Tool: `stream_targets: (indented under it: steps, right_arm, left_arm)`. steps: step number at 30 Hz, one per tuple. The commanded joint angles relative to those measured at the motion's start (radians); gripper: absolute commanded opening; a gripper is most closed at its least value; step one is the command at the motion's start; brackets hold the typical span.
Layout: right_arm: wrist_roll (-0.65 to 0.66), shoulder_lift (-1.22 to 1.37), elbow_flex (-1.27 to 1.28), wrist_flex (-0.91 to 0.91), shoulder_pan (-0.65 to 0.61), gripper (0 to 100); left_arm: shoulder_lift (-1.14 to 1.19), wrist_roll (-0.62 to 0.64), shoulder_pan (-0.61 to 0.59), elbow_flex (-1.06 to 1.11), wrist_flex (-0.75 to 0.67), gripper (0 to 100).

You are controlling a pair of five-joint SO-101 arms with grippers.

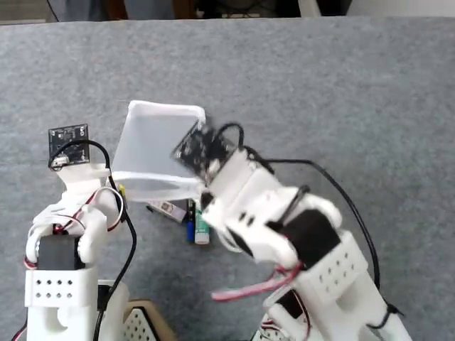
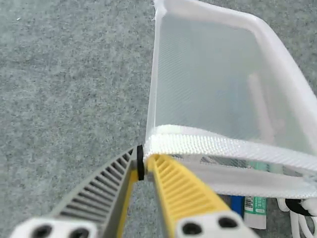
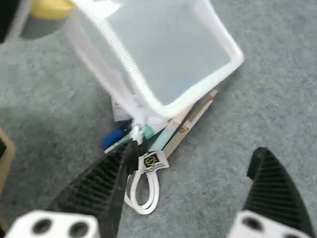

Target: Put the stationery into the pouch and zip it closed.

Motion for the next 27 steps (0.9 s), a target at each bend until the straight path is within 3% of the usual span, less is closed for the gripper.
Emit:
stream_targets:
  steps: [1,6,15,27]
  right_arm:
    - [0.009,-0.09,0.03,0.021,-0.046,37.1]
    - [0.009,-0.148,0.16,-0.052,-0.048,37.4]
    - [0.107,-0.064,0.401,-0.397,-0.046,37.2]
    - [0.115,0.222,0.36,-0.647,0.009,37.1]
  left_arm:
    - [0.002,0.003,0.008,-0.045,0.002,3]
    - [0.002,0.003,0.008,-0.047,0.008,3]
    - [0.003,-0.003,0.081,-0.156,0.104,3]
    - [0.193,-0.005,0.079,-0.216,0.127,3]
